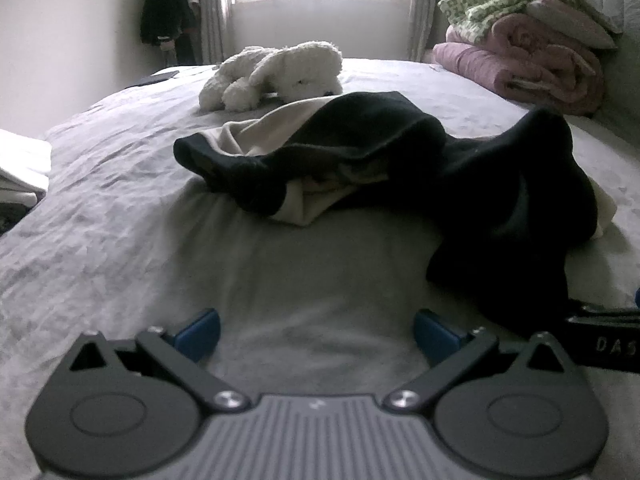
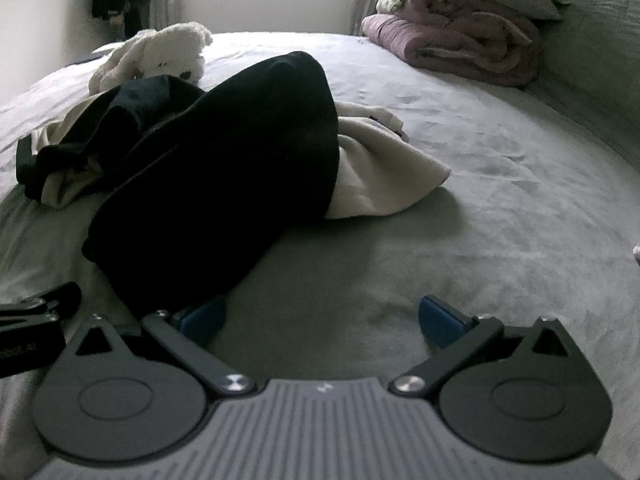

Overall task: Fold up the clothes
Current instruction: 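Approach the crumpled cream-and-black T-shirt with both grippers open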

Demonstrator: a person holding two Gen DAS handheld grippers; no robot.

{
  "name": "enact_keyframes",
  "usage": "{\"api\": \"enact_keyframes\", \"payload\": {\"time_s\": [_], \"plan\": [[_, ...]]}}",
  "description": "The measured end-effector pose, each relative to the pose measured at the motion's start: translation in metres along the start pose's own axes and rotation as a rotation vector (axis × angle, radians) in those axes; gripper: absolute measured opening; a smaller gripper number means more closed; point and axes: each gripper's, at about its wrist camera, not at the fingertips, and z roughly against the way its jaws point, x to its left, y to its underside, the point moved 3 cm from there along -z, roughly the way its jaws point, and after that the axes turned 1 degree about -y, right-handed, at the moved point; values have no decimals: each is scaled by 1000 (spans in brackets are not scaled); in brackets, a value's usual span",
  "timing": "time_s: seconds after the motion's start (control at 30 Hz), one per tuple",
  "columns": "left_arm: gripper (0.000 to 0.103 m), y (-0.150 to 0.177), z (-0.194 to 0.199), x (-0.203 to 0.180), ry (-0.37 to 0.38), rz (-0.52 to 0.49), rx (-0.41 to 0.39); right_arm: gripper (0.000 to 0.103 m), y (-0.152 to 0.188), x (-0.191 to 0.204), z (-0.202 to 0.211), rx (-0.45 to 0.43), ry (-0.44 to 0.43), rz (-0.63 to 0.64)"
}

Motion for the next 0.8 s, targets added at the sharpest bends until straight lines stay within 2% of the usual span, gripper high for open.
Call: {"api": "enact_keyframes", "payload": {"time_s": [0.3,0.5,0.67,0.8], "plan": [[103,-8,1,-1,-16,-68,93,103,-5,-2,6,51,-27,32],[103,-21,6,10,-59,-66,110,103,-22,-1,16,-16,-76,67],[103,-36,-1,28,-103,-5,102,103,-30,-2,23,-49,-160,36],[103,-44,-1,29,-91,25,95,103,-35,-3,26,-66,-202,31]]}}
